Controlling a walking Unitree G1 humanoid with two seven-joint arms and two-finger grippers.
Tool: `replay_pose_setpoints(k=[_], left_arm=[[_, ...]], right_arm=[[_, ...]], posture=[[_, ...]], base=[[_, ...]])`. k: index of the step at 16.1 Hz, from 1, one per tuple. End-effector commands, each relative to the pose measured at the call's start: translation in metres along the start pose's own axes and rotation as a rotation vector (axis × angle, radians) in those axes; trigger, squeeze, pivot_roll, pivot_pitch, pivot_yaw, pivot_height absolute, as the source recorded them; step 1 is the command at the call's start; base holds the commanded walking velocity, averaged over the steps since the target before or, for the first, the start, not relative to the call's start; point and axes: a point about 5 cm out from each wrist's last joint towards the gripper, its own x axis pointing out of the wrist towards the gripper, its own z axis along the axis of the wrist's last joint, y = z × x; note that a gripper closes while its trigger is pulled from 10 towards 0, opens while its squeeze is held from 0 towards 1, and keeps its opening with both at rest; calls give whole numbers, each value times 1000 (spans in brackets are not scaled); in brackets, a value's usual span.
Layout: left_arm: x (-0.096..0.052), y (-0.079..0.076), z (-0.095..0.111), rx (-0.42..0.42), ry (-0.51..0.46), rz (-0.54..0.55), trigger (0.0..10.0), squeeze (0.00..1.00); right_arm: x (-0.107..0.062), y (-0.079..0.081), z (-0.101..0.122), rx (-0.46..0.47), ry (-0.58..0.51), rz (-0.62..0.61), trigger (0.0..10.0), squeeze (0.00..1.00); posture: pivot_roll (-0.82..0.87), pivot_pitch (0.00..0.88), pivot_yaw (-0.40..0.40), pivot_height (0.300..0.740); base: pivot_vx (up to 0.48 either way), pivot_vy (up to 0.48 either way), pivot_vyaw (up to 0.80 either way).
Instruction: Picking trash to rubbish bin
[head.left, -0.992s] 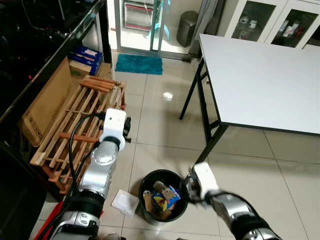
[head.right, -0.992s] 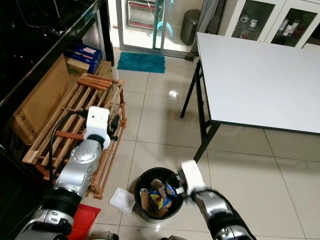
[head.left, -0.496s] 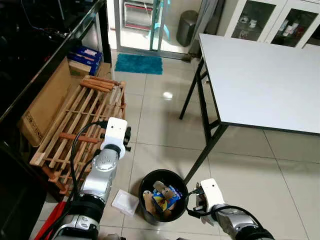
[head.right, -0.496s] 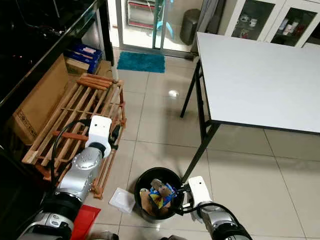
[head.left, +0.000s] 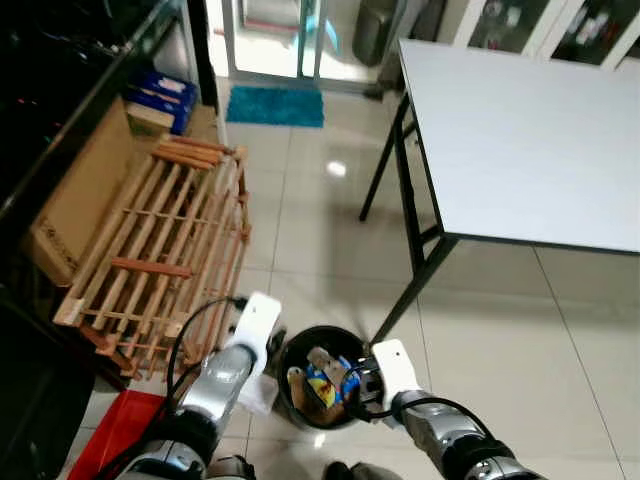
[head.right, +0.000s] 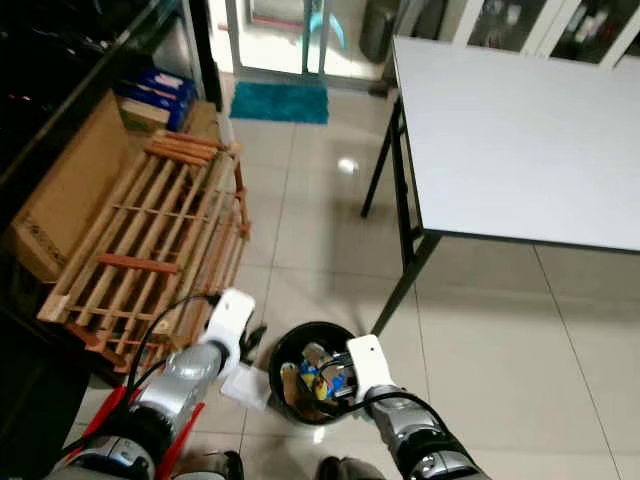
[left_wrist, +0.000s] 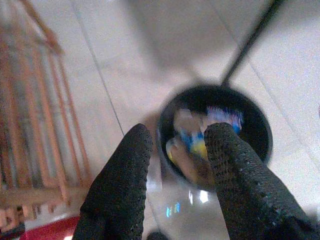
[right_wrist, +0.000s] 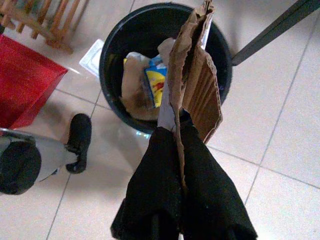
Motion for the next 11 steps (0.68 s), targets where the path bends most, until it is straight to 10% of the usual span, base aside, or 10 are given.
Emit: replay_pose_setpoints(k=[1, 5, 11], left_arm=[[-2, -5, -17, 25, 52, -45, 10000, 0], [-15, 5, -52, 39, 139, -62, 10000, 0], [-9, 6, -35, 4, 58, -18, 10000, 0]], right_arm=[[0, 1, -8, -17, 28, 4, 10000, 0], [2, 15, -16, 3, 21, 42, 10000, 0], [3, 19, 9, 49, -112, -11, 10000, 0]], posture=[[-29, 235, -112, 740], [-33, 327, -116, 740], [-35, 380, -114, 740]], base=[[0, 0, 0], [0, 0, 0], [0, 0, 0]])
